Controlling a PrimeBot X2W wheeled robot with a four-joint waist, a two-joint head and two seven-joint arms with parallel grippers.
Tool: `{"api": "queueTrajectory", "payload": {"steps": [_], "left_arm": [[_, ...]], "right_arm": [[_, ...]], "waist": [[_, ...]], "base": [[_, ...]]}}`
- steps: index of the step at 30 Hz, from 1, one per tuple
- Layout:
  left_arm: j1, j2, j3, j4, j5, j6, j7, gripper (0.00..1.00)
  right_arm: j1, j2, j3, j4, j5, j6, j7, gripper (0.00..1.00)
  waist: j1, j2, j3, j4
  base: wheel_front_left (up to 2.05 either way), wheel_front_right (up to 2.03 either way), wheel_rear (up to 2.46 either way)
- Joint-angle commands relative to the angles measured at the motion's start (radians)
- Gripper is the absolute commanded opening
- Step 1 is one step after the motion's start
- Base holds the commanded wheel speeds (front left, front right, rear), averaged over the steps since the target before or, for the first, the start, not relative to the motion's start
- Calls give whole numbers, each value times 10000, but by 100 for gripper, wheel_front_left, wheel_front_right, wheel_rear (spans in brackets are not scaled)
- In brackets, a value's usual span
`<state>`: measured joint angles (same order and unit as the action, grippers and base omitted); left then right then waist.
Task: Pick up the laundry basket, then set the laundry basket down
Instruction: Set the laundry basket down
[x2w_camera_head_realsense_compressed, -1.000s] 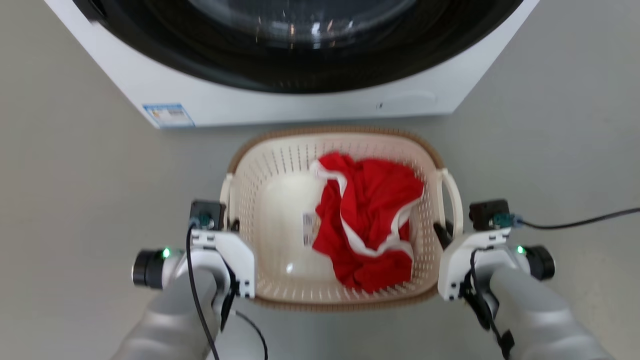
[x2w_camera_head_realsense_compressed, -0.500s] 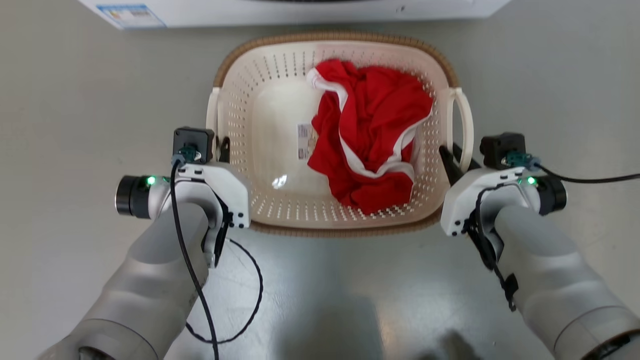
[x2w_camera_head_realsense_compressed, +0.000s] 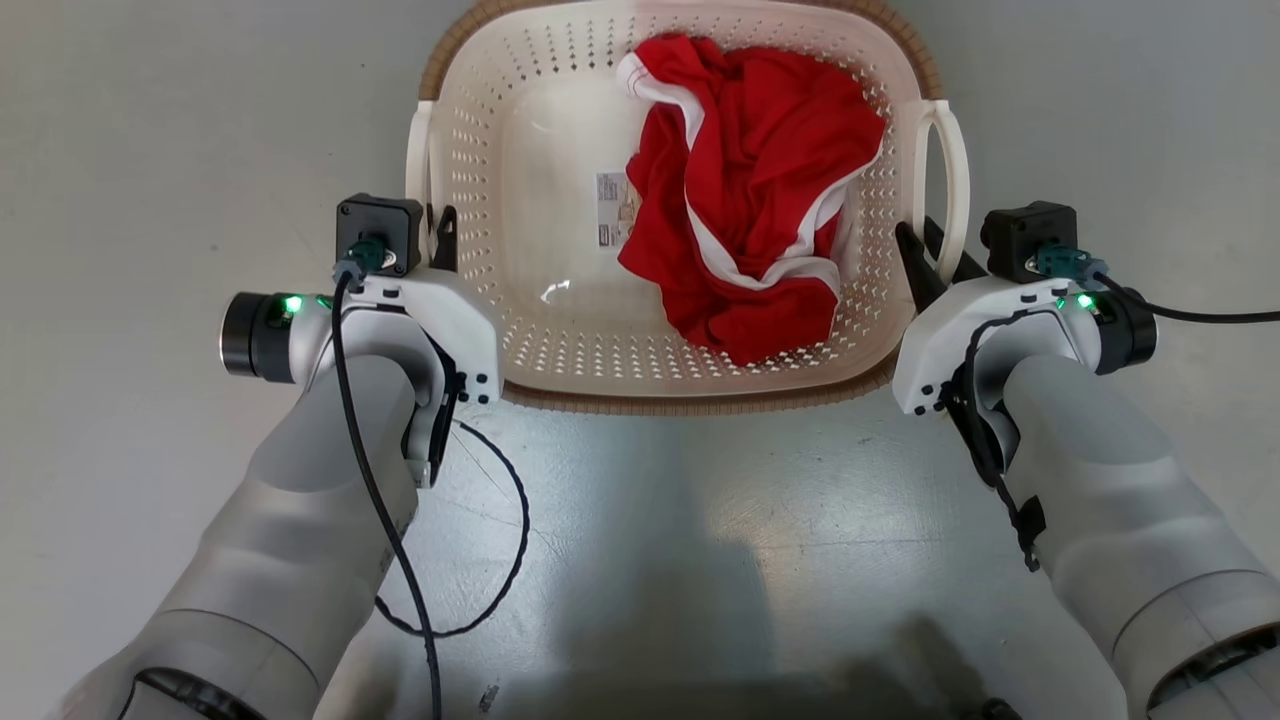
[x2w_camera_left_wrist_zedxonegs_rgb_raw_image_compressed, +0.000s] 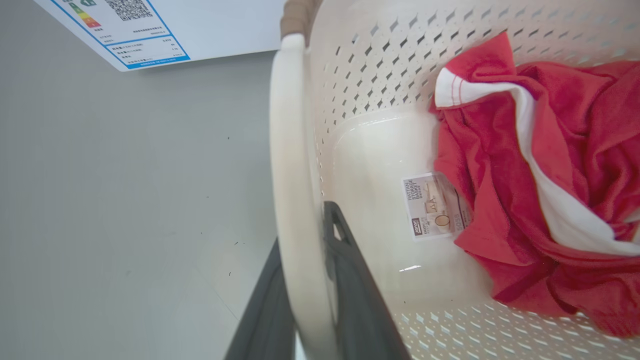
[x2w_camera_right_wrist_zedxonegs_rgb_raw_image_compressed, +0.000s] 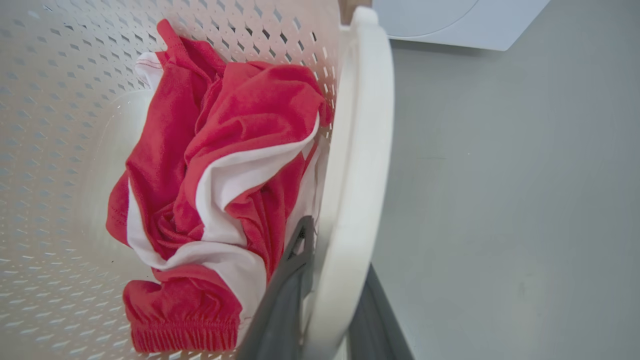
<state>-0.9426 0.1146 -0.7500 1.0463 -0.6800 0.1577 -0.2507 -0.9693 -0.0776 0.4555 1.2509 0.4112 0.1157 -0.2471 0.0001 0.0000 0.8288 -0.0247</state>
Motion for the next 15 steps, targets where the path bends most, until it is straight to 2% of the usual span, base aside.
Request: {"api": "queueTrajectory", "payload": {"steps": [1,15], "left_arm": [[-249,84,177,-193,264,-97,-110,0],[-338,-19,970,-66,1079,-310,-110,0]], "right_arm": [[255,274,137,-213,-251,150,-144,0],[354,274,-625,-569,-830,150,-146,0]], "waist": [[-1,0,65,-16],[-1,0,366,-51]], "base": [[0,0,0],[0,0,0]]}}
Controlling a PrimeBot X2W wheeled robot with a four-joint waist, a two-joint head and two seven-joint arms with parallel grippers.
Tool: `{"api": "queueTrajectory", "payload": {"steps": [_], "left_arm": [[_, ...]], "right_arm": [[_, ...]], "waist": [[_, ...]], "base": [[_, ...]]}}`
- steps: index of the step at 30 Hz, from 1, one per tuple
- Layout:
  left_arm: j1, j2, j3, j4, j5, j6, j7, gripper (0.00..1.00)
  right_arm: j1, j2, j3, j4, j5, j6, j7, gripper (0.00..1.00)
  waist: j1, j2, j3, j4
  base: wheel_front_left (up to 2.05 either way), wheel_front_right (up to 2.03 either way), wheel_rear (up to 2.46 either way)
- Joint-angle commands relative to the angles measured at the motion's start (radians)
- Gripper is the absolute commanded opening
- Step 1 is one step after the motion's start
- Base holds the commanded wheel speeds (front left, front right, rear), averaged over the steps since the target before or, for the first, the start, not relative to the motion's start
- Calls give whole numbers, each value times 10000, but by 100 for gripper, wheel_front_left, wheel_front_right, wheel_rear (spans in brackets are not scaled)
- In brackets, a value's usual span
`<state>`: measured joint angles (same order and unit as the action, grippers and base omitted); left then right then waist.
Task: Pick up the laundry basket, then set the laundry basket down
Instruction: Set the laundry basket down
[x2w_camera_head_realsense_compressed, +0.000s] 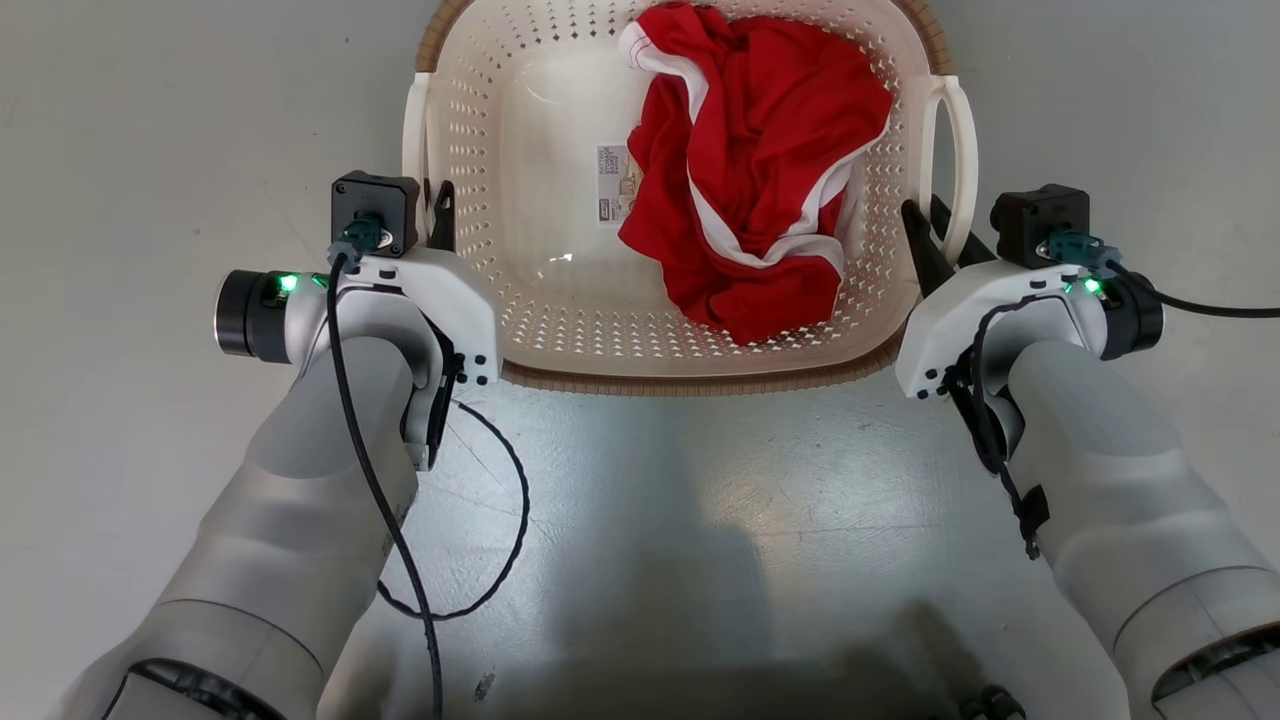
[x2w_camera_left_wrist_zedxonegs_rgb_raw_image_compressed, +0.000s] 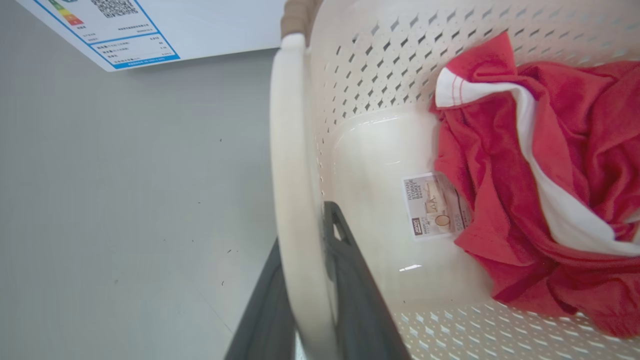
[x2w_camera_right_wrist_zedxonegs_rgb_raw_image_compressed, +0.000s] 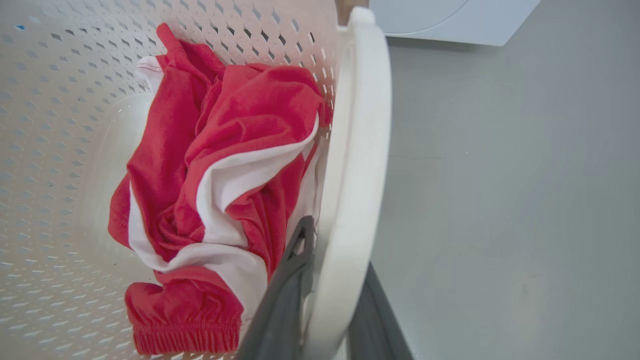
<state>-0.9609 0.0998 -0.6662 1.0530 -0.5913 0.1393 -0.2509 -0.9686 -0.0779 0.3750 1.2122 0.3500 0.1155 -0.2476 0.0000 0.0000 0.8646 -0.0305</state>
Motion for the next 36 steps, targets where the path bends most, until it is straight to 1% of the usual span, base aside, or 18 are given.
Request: {"api": "queueTrajectory", "payload": {"steps": [1,32,33,34,35,36], "left_arm": [[-155,129,132,-133,192,-126,-108,0],[-316,-101,1566,-83,1405,-483,-109,0],[-310,-125,1626,-49,1466,-503,-109,0],[-301,-138,1690,-38,1467,-490,-109,18],[-289,-149,1754,-24,1468,-479,-109,59],[-280,-156,1812,-8,1478,-469,-109,100]], "right_arm": [[347,277,181,-181,-218,152,-140,0],[69,277,-1665,-292,-1709,152,-141,0],[85,277,-1769,-284,-1652,152,-141,29],[92,277,-1811,-288,-1637,152,-141,80],[109,277,-1857,-282,-1599,152,-141,100],[122,277,-1882,-277,-1568,152,-141,100]], "waist": [[0,0,7,6],[0,0,547,67],[0,0,539,73],[0,0,531,74],[0,0,522,78],[0,0,514,80]], "base": [[0,0,0],[0,0,0],[0,0,0],[0,0,0],[0,0,0],[0,0,0]]}}
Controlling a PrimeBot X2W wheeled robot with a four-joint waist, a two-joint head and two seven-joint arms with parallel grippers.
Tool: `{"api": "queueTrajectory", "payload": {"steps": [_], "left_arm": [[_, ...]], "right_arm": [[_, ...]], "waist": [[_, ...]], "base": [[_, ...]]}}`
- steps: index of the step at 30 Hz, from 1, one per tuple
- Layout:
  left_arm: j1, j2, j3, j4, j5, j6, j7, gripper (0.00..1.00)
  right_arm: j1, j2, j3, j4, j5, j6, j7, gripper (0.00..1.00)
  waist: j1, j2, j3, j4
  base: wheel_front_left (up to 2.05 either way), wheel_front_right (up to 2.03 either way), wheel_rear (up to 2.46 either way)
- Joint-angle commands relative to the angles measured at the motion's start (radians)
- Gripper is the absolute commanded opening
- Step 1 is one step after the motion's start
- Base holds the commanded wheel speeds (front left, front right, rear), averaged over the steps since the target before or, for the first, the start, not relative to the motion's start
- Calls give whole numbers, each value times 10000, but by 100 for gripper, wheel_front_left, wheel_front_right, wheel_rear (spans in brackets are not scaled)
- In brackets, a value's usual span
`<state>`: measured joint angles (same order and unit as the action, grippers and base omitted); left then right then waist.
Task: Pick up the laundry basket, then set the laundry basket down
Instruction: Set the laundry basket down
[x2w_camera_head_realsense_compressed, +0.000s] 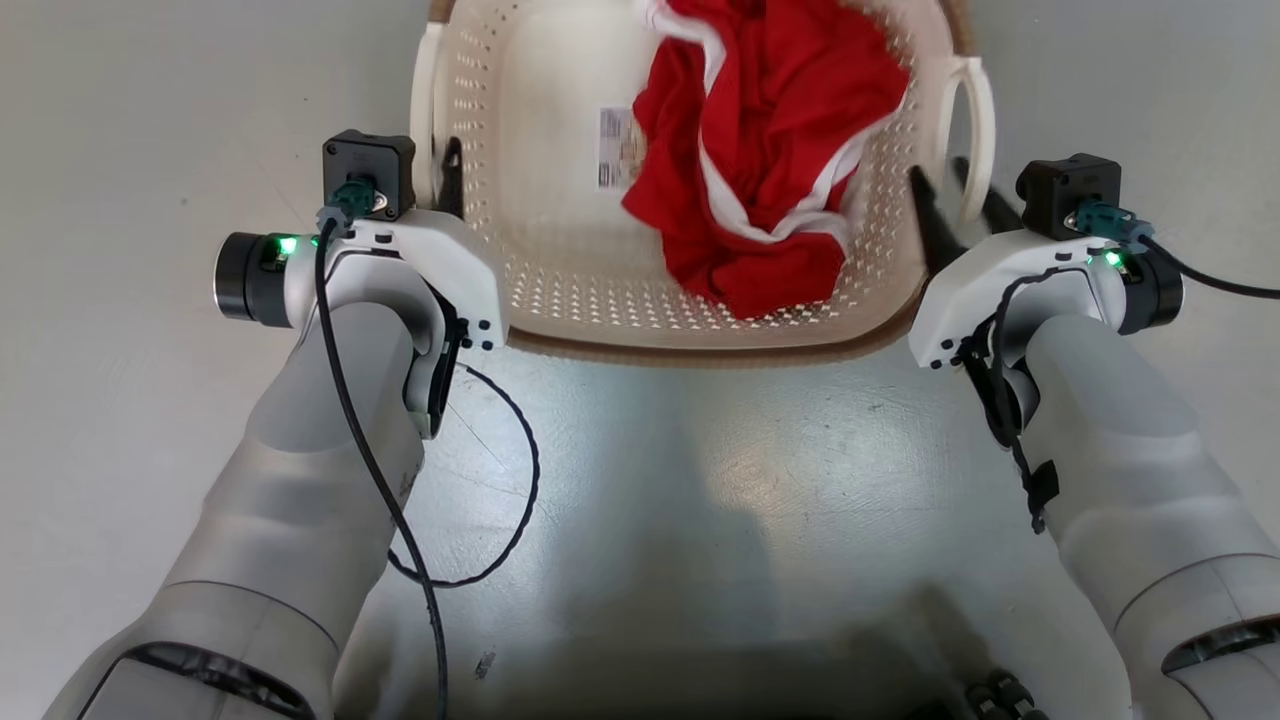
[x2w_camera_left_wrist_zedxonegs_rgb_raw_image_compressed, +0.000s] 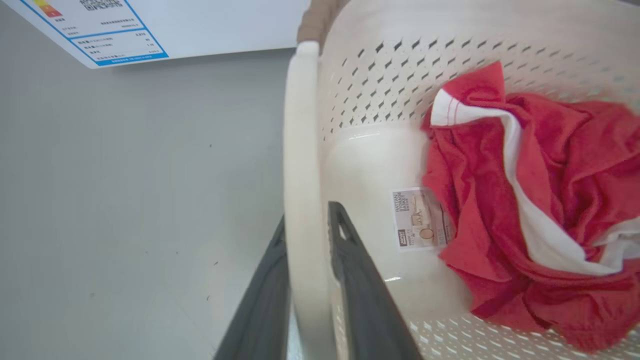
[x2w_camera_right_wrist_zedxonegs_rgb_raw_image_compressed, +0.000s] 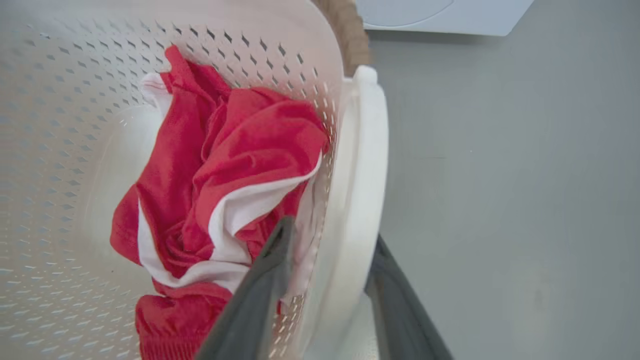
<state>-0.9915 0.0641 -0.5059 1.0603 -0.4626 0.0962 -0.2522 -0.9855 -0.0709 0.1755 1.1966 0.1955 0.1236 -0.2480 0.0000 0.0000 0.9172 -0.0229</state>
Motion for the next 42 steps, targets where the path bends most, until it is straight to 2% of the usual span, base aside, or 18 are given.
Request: {"api": "queueTrajectory", "payload": {"steps": [1,11,17,20,27,42], "left_arm": [[27,214,254,-47,226,-7,-95,100],[23,267,603,311,391,169,-95,100],[283,302,863,386,423,289,-95,100],[480,315,944,545,429,209,-95,100],[1434,329,1818,-589,243,101,-95,100],[3784,154,2869,-2357,1095,-298,-95,100]], "right_arm": [[292,206,81,-154,-36,71,-137,100],[551,206,-391,-830,-407,71,-137,100],[950,206,-676,-1602,-384,71,-137,100],[1257,206,-673,-2088,-317,71,-137,100],[2308,206,-990,-3146,-549,71,-137,100],[3975,206,-1737,-4628,-1287,71,-137,100]], "waist": [[0,0,-14,-4],[0,0,-161,-64],[0,0,-578,-141],[0,0,-875,-218],[0,0,-2015,-237],[0,0,-4578,-258]], "base": [[0,0,0],[0,0,0],[0,0,0],[0,0,0],[0,0,0],[0,0,0]]}}
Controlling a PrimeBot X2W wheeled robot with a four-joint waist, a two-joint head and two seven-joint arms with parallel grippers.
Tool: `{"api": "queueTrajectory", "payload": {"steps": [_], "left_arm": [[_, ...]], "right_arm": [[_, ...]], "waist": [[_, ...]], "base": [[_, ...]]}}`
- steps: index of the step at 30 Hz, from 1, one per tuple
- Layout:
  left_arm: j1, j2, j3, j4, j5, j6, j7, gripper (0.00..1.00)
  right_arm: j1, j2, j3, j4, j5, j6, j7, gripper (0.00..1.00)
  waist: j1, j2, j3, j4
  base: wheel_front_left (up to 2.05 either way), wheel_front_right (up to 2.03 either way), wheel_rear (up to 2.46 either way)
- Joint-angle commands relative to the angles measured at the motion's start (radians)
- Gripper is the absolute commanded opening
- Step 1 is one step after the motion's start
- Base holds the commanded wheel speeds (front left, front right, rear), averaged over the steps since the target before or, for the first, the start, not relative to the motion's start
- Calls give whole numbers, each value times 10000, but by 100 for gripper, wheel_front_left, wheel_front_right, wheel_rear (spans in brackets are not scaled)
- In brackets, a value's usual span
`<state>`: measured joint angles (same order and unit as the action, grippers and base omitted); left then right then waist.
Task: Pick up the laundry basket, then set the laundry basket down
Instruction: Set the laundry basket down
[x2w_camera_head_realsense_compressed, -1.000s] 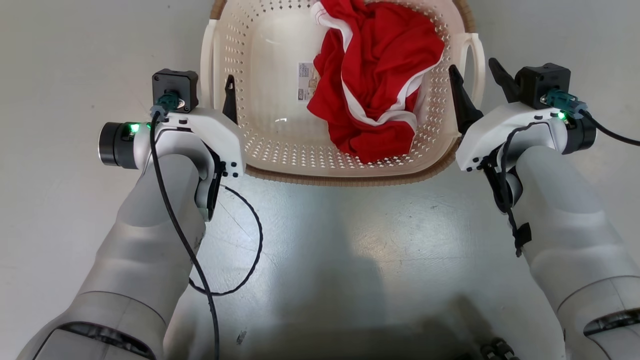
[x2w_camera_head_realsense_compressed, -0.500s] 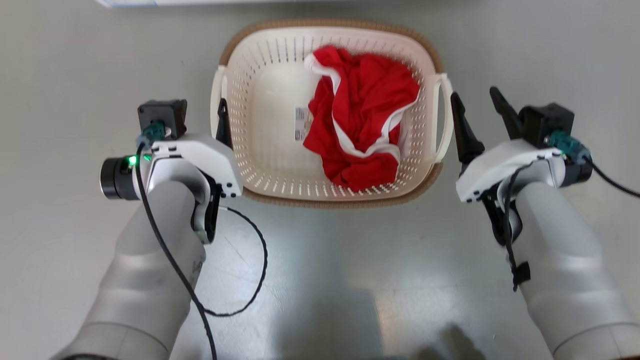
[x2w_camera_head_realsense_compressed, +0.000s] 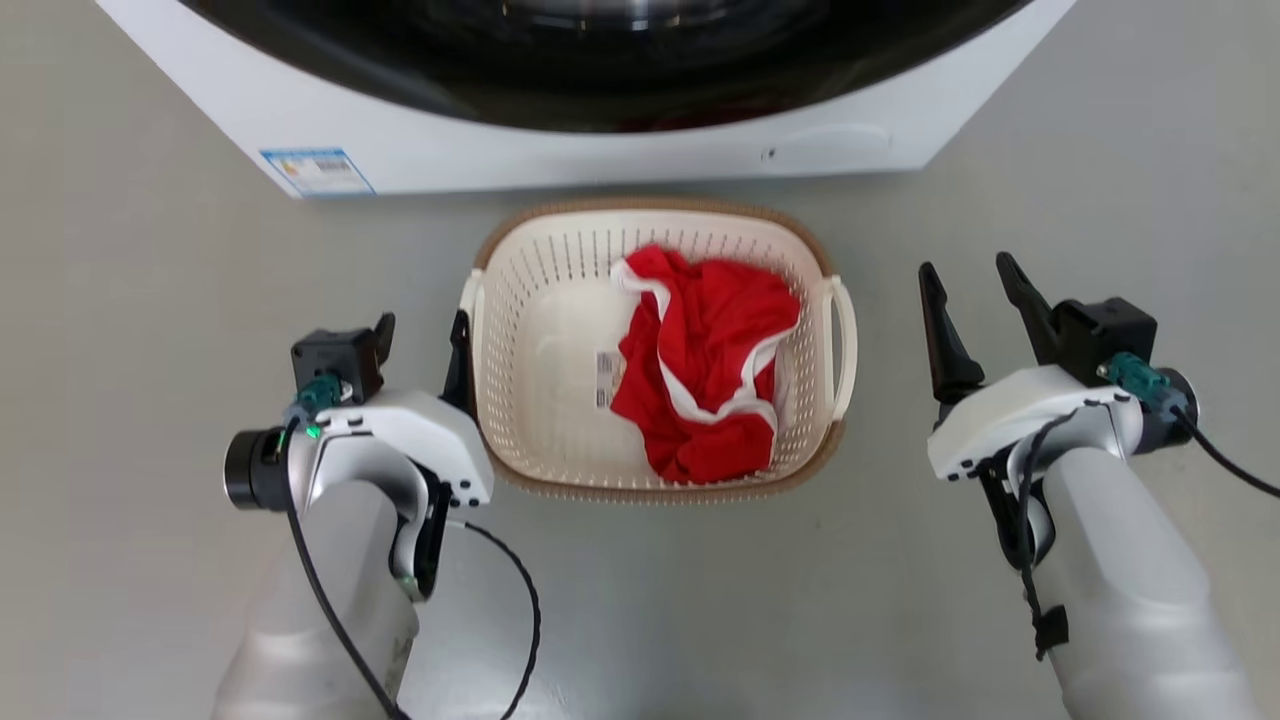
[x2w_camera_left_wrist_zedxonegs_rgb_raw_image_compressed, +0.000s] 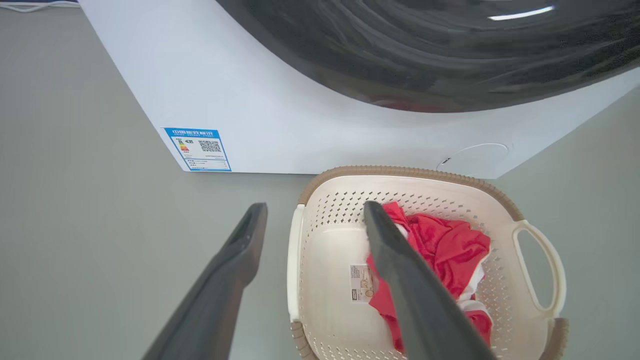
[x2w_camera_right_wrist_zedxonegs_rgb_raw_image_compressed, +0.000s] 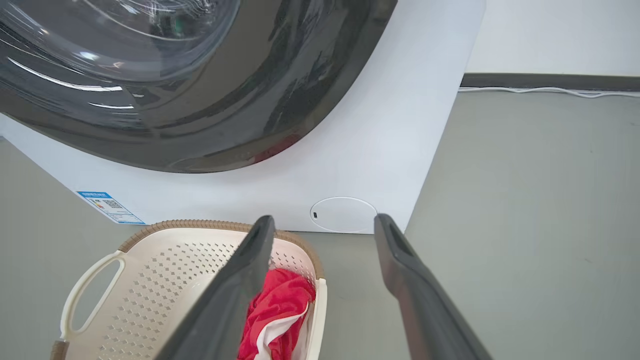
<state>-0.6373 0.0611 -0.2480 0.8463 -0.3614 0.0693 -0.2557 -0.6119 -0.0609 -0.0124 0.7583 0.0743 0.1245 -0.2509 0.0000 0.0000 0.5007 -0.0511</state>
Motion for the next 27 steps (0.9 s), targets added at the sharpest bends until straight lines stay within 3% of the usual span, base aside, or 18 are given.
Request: {"api": "queueTrajectory", "payload": {"steps": [1,17,27], "left_arm": [[373,175,362,-312,140,-42,-61,100],[2597,-32,1637,-2425,545,-504,-61,100],[4179,-99,1842,-3378,603,-663,-61,100]], "right_arm": [[328,107,106,-339,-113,62,-109,100],[2292,107,-185,-2350,-406,62,-109,100],[3699,107,-35,-2940,-348,62,-109,100]], "waist": [[0,0,-570,29],[0,0,-2879,244],[0,0,-4208,328]], "base": [[0,0,0],[0,0,0],[0,0,0]]}}
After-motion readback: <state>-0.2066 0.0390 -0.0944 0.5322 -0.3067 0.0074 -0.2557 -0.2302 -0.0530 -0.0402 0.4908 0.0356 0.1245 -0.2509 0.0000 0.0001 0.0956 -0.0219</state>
